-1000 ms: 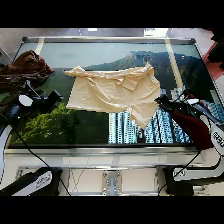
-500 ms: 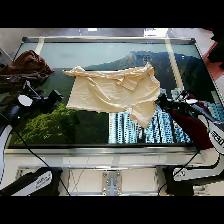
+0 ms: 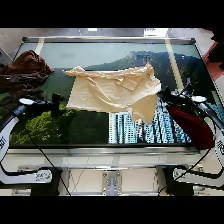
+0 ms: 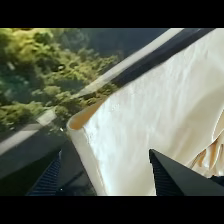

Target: Fold the shirts.

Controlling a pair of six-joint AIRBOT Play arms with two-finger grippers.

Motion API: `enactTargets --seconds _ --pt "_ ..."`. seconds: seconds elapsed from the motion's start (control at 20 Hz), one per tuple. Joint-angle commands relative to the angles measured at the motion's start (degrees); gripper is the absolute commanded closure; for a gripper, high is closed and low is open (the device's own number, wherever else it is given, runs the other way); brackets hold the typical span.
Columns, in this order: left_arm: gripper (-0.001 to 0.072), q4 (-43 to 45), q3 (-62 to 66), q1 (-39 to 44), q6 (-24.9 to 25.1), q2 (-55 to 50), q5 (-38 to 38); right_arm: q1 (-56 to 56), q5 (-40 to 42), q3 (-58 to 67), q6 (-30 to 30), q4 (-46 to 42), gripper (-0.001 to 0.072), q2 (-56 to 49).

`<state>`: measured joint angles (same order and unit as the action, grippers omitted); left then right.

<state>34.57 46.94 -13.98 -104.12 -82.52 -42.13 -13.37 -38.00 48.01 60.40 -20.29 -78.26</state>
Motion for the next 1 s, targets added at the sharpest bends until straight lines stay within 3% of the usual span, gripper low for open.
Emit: enactTargets --seconds 0.0,0.05,0.25,0.3,0.4,0.45,0.55,0.6,0.65,0.8,0.95 --pt "0.0082 -8.96 0.02 -0.31 7.02 -4.15 -0.44 -0.04 -0.61 0.02 -0.44 0.24 0.0688 1.88" --pt "0.0092 -8.83 0.02 -0.31 7.08 -4.15 0.35 -0.04 -0.66 0.02 -0.46 0.44 0.0688 2.05" --pt "0.0319 -8.85 0.02 -0.28 7.37 -4.22 3.04 0.0 -0.66 0.02 -0.46 1.31 0.0687 2.21" --pt "0.0398 -9.2 0.02 -0.28 8.22 -4.22 3.72 0.0 -0.68 0.02 -0.46 1.53 0.0688 2.23" --pt "0.0633 -9.64 0.26 -0.2 9.97 -4.42 3.63 0.0 -0.7 0.02 -0.44 1.55 0.0687 2.27" --pt "0.0695 -10.67 0.52 -0.2 12.87 -4.44 3.74 0.0 -0.76 0.02 -0.44 1.73 0.0687 2.29" --pt "0.0696 -17.22 2.14 -0.35 21.0 -4.35 1.4 -0.04 -1.73 0.04 -0.5 2.32 0.0688 2.93" --pt "0.0696 -22.16 4.09 -0.35 28.15 -3.85 -1.55 -0.07 -1.79 0.04 -0.48 1.25 0.0689 4.26" --pt "0.0696 -27.54 6.32 -0.35 35.12 -2.45 -4.9 -0.13 -2.08 0.04 -0.39 -0.72 0.0689 6.67" --pt "0.0697 -42.99 11.82 -0.92 48.17 6.8 -12.28 -4.52 -9.97 0.68 1.14 -1.88 0.0689 19.1" --pt "0.0697 -45.62 17.03 -3.48 53.35 21.38 -13.33 -13.75 -17.94 5.75 3.37 -2.12 0.069 36.24"
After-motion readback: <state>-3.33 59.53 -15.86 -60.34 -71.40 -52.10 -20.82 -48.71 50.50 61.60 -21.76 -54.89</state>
